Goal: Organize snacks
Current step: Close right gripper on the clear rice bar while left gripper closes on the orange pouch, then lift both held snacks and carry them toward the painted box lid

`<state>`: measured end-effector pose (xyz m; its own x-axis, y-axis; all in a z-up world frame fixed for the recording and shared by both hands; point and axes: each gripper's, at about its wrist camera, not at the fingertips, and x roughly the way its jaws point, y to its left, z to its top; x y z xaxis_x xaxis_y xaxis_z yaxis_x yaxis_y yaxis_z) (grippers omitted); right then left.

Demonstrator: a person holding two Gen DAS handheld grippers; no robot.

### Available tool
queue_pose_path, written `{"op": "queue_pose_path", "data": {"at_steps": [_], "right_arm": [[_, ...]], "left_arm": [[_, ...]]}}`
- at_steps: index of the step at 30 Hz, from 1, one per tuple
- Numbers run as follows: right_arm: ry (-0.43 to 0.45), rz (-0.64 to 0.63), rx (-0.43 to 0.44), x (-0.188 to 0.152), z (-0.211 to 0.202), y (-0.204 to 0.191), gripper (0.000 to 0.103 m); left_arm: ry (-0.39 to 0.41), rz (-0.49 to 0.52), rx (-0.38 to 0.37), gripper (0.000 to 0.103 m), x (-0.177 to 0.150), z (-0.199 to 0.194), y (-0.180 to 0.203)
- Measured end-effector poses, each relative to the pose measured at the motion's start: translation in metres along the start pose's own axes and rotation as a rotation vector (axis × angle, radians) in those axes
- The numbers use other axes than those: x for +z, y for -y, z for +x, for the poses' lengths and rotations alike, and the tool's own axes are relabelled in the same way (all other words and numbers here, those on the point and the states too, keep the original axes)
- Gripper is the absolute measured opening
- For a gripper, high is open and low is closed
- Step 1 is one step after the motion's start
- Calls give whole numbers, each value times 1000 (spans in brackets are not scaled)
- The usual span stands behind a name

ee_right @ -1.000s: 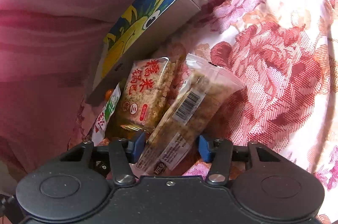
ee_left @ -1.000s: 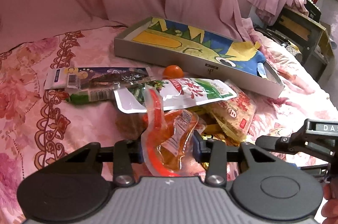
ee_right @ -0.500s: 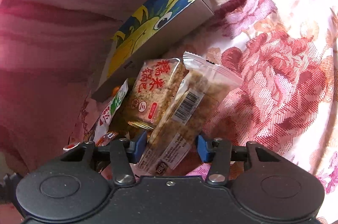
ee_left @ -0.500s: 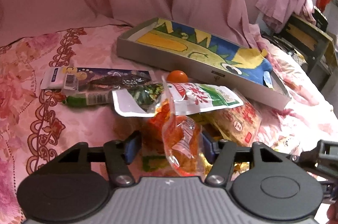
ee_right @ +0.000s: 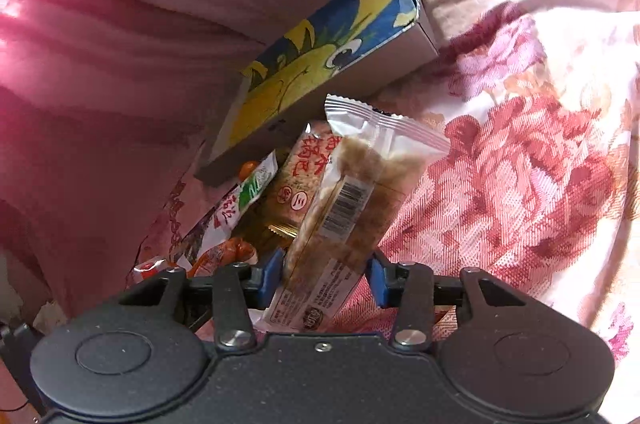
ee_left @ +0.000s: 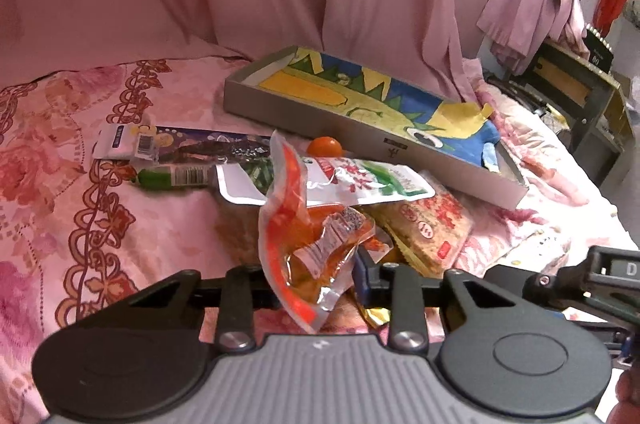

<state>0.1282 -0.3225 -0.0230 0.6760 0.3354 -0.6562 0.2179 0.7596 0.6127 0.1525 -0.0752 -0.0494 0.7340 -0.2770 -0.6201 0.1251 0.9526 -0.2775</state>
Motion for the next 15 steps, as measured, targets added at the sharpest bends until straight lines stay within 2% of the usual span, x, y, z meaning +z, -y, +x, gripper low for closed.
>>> {"op": "queue_pose_path", "data": {"at_steps": [7,8,9,15], "right_arm": [[38,-35,4,0,-11,-3,46],[47,-42,4,0,-14,-4,46],[55,-48,5,0,-16,-5,46],[85,-71,3,0,-22,-7,46]], "left_arm": [[47,-30,-27,31,-5,-20,4],[57,-34,-29,25,-5,-22,5],[61,-37,-36,12,-5,-24,5],[17,-28,-51,12,-3,-14,11]]}}
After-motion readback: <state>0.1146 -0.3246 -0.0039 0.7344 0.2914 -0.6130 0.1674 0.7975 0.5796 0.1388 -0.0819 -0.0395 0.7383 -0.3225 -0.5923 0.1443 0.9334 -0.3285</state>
